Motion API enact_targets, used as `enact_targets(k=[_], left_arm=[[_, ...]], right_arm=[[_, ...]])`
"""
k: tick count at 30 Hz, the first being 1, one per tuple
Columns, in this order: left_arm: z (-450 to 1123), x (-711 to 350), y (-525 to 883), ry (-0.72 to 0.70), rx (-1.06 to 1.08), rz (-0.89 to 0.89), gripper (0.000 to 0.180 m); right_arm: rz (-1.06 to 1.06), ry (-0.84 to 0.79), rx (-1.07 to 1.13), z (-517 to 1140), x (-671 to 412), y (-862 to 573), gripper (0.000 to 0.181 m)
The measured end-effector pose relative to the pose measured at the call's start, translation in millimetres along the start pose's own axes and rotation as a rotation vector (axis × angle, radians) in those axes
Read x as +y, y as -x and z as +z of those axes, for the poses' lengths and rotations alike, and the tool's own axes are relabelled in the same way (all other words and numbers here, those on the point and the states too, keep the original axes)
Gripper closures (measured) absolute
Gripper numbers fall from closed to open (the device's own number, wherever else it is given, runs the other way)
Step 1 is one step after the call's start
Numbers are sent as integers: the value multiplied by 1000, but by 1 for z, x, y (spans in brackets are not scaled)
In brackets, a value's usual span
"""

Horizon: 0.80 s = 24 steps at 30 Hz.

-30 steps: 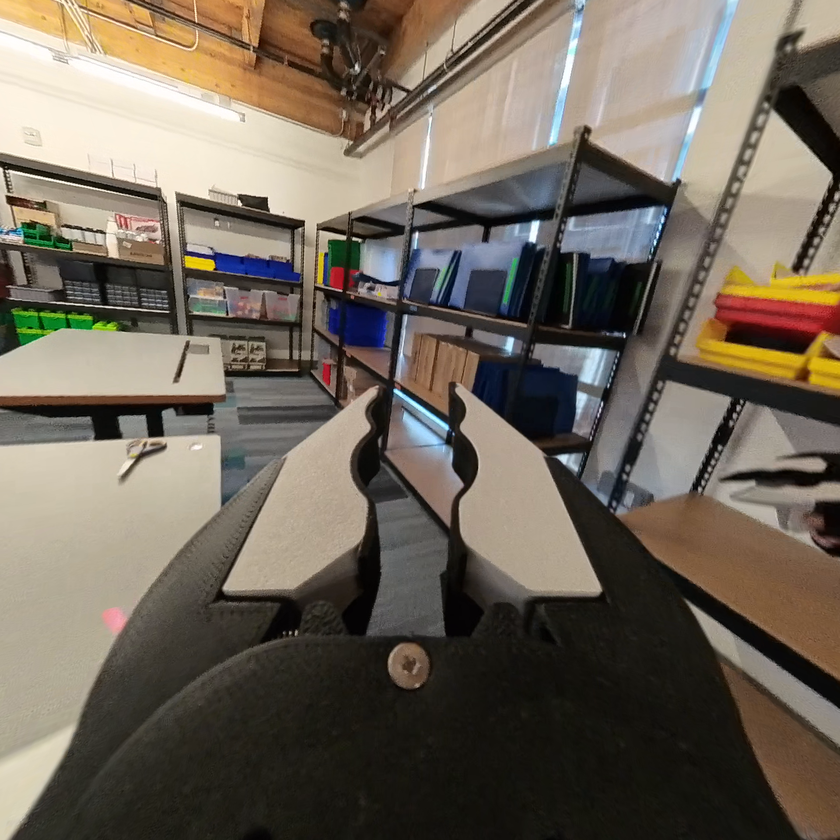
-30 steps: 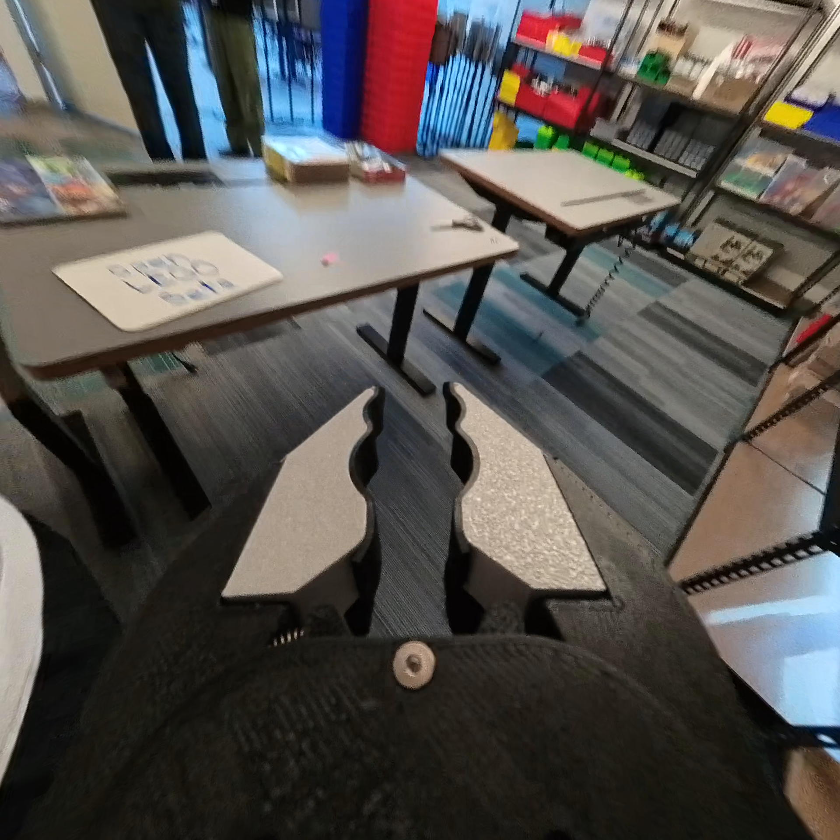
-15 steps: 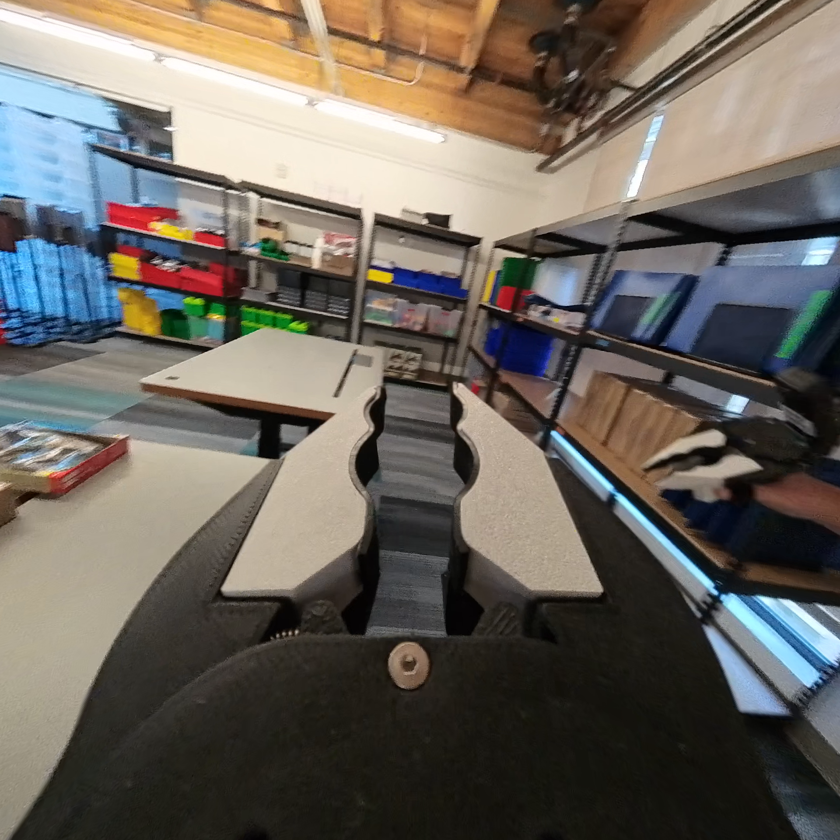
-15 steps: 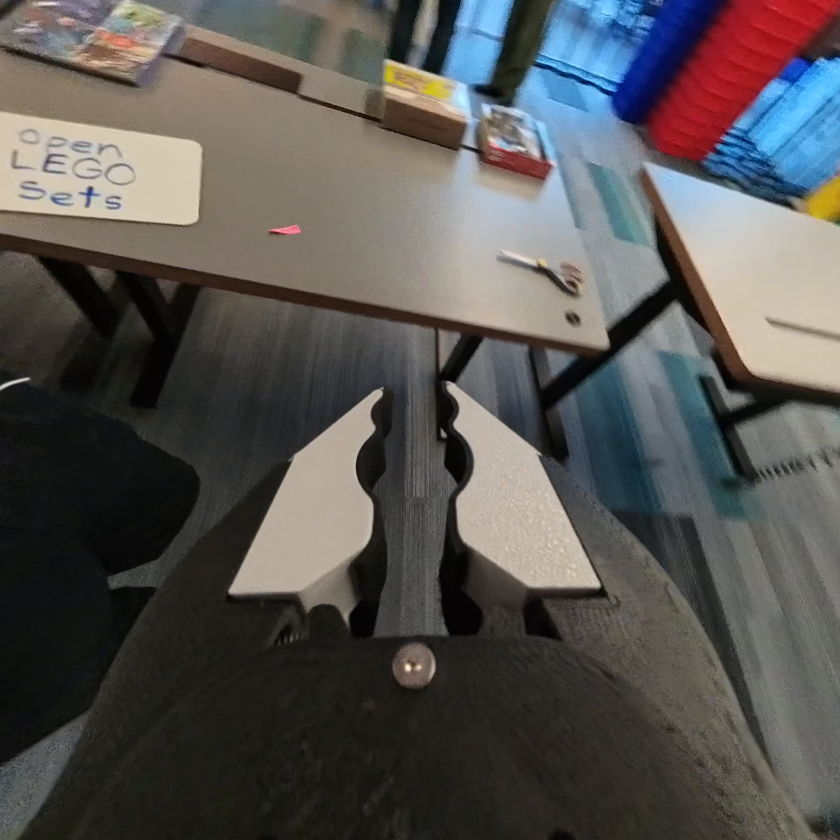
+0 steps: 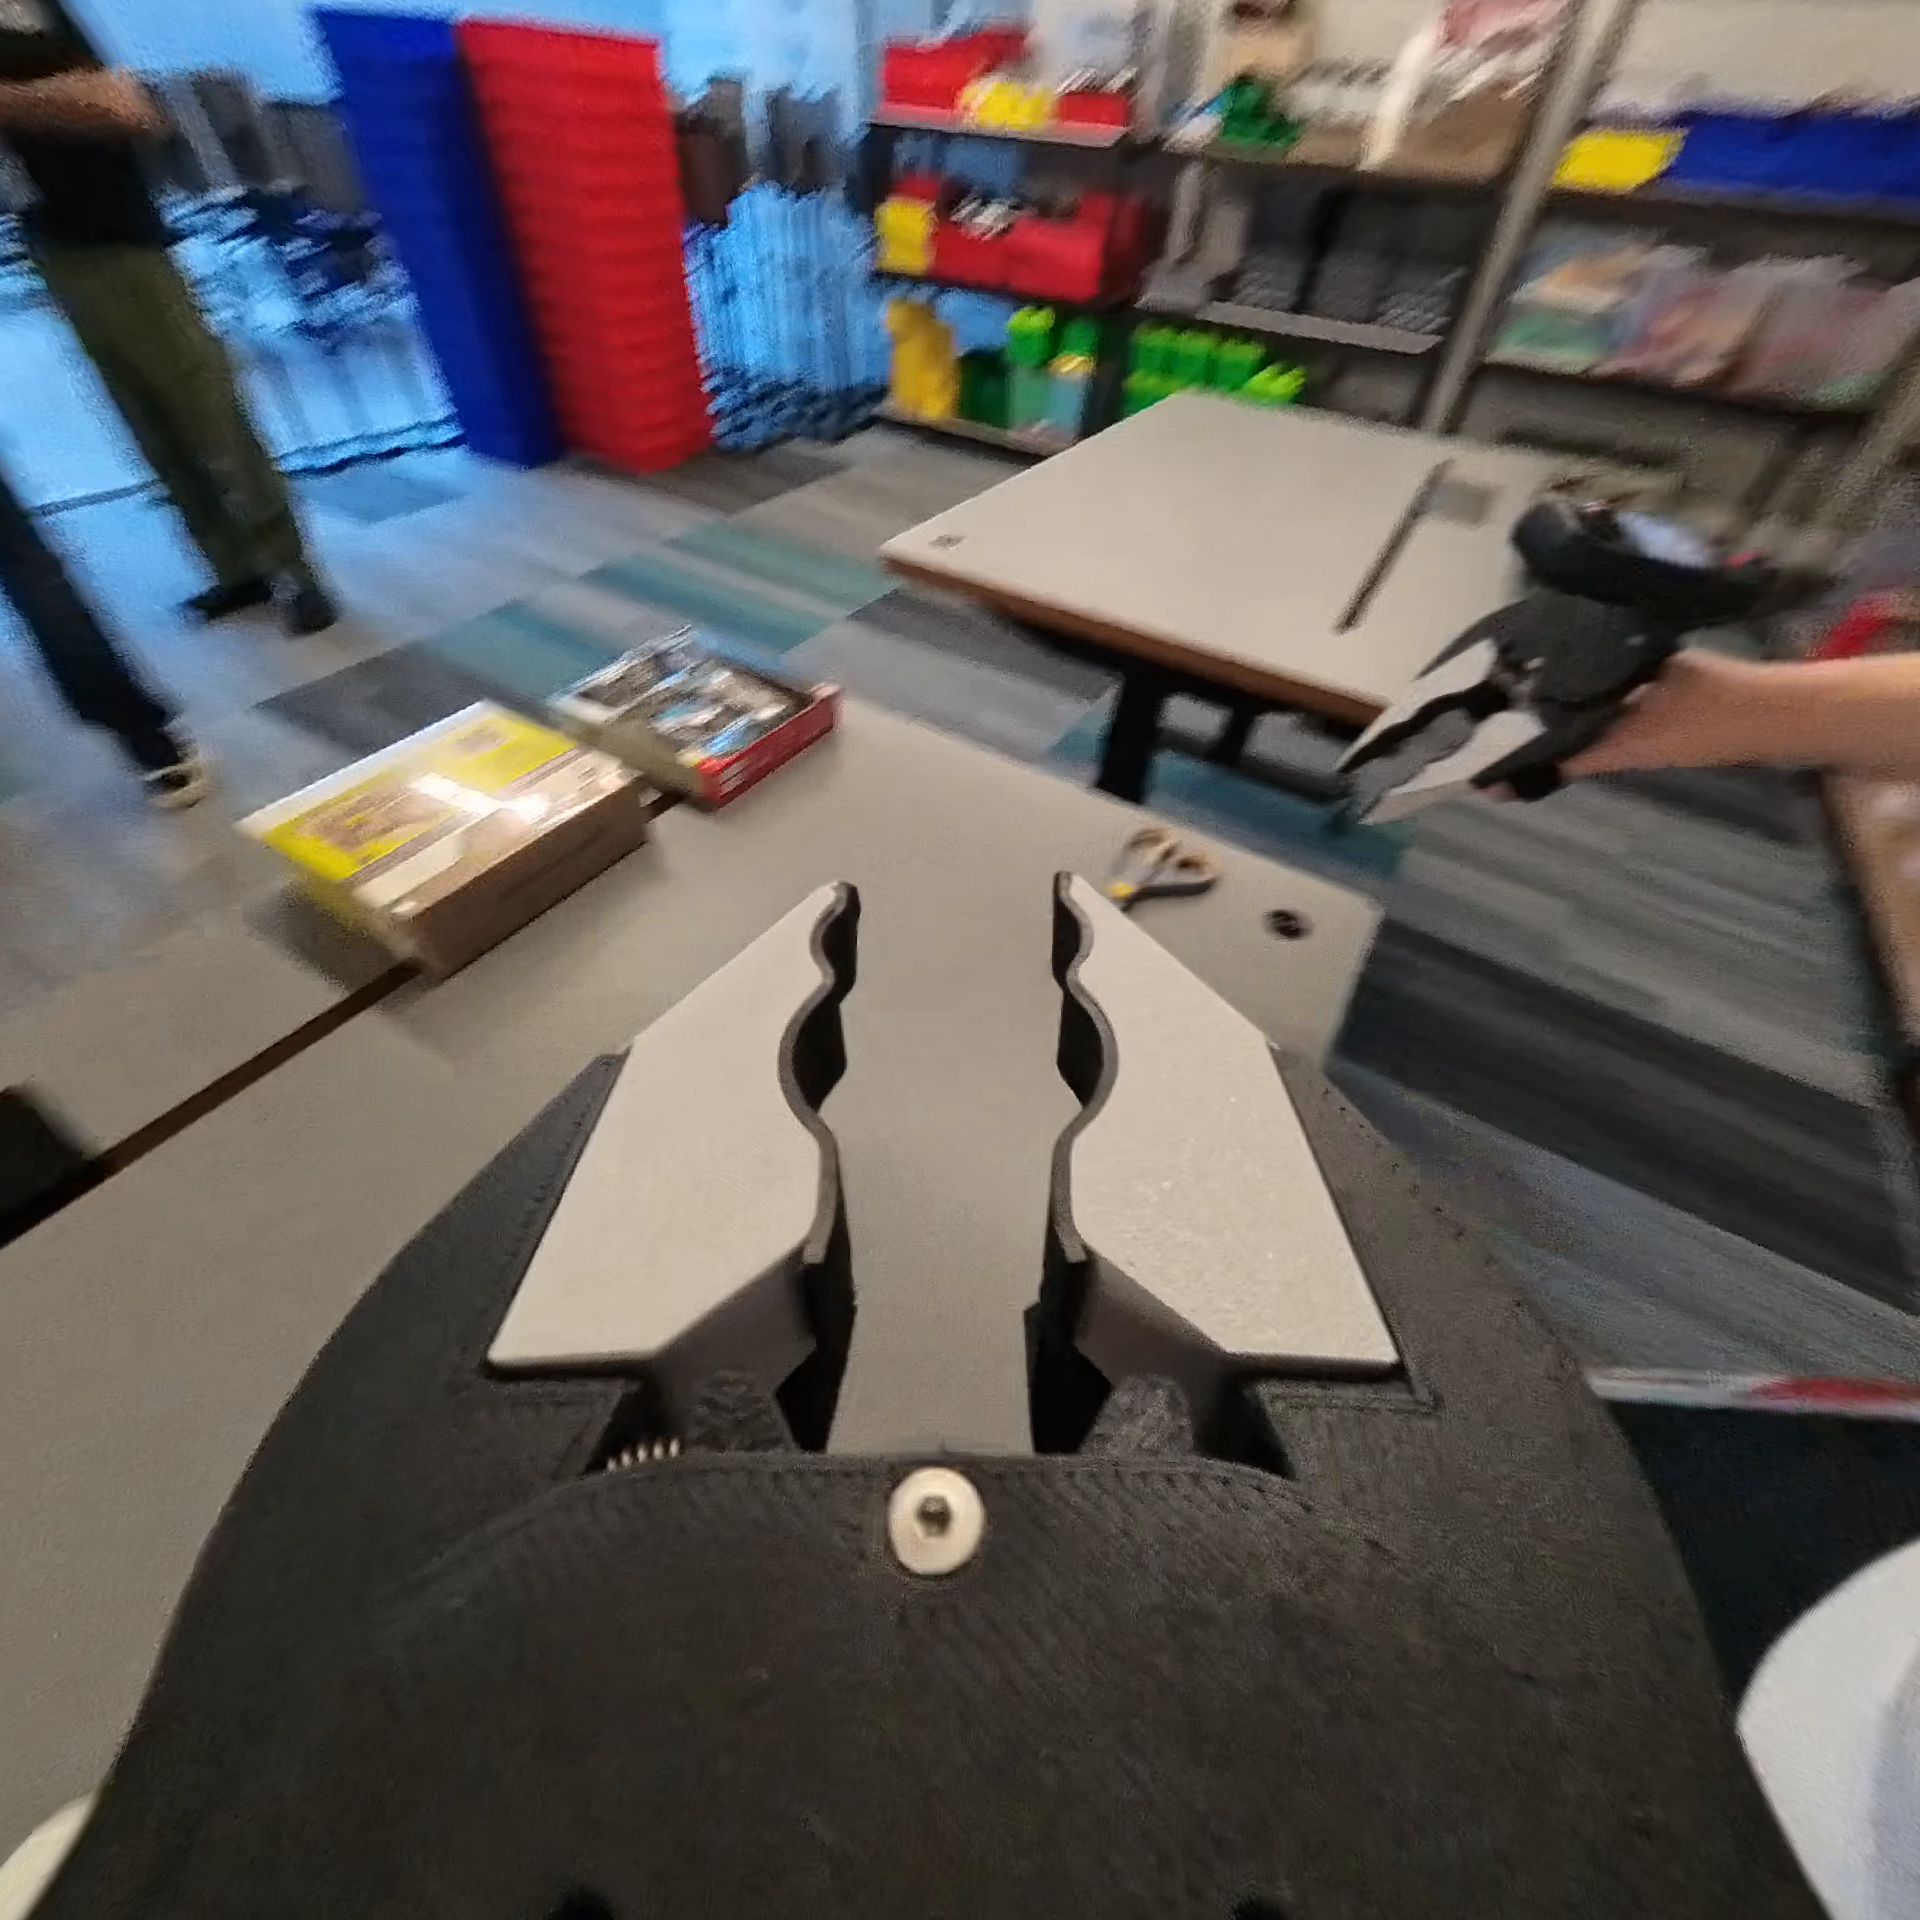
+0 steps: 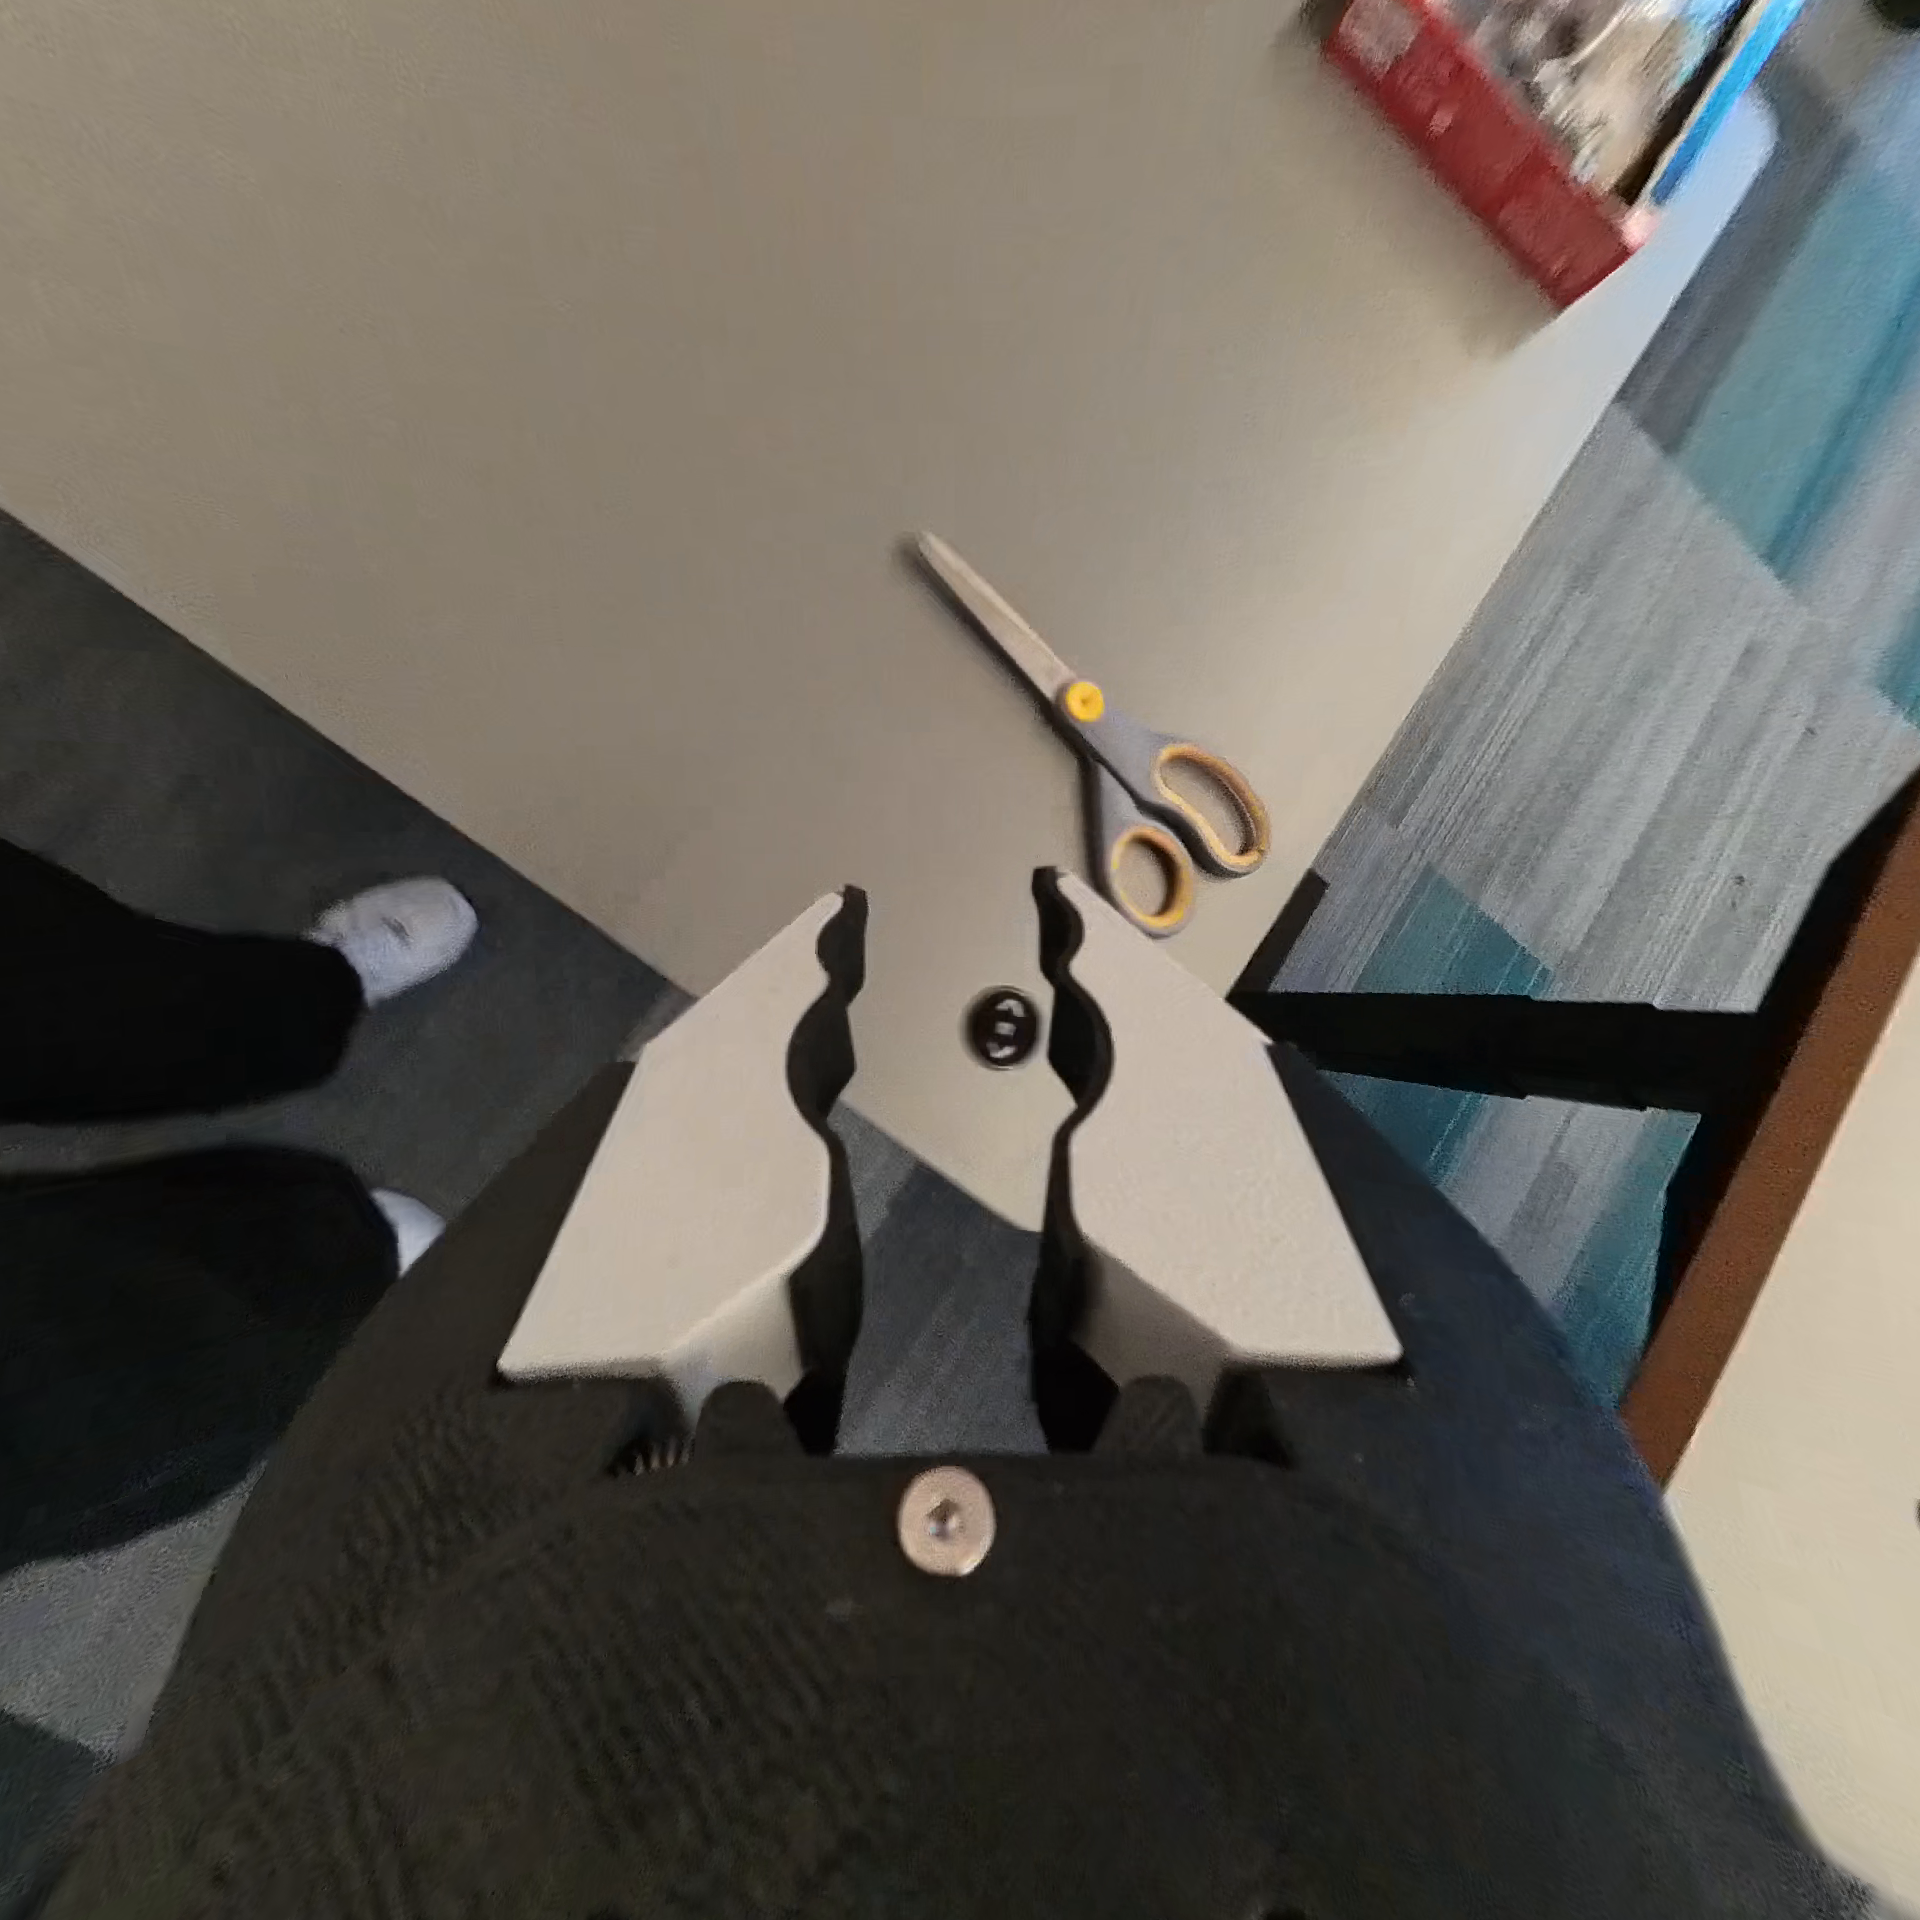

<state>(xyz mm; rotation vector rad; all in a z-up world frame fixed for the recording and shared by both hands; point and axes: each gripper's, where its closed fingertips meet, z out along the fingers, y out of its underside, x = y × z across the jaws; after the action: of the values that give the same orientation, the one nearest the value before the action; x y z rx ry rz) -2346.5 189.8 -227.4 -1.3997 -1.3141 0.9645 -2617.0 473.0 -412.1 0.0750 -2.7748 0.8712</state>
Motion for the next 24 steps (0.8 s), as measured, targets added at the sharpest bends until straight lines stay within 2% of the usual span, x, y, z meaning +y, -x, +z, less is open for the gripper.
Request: enact_targets(k=[3, 7, 10, 14, 17, 19, 22, 24], left_arm=[[29, 20, 9, 140, -216, 71, 139], [60, 52, 11, 388, -481, 145, 115], [84, 68, -4, 521, -608, 130, 116], [134, 81, -40, 607, -632, 26, 115], [163, 95, -59, 658, -662, 4, 121], [195, 114, -85, 588, -601, -205, 126], [255, 147, -136, 367, -429, -695, 131], [289, 175, -159, 241, -342, -1012, 129]], right_arm=[[-89, 82, -84, 59, 25, -38, 139], [-265, 139, -166, 134, 53, -81, 138], [-364, 153, -274, 172, 68, -93, 136], [-410, 139, -388, 191, 75, -93, 137], [-411, 123, -489, 194, 73, -83, 148], [-349, 141, -549, 194, 70, -78, 154], [-183, 195, -681, 184, 65, -62, 158], [-49, 218, -789, 172, 62, -45, 159]])
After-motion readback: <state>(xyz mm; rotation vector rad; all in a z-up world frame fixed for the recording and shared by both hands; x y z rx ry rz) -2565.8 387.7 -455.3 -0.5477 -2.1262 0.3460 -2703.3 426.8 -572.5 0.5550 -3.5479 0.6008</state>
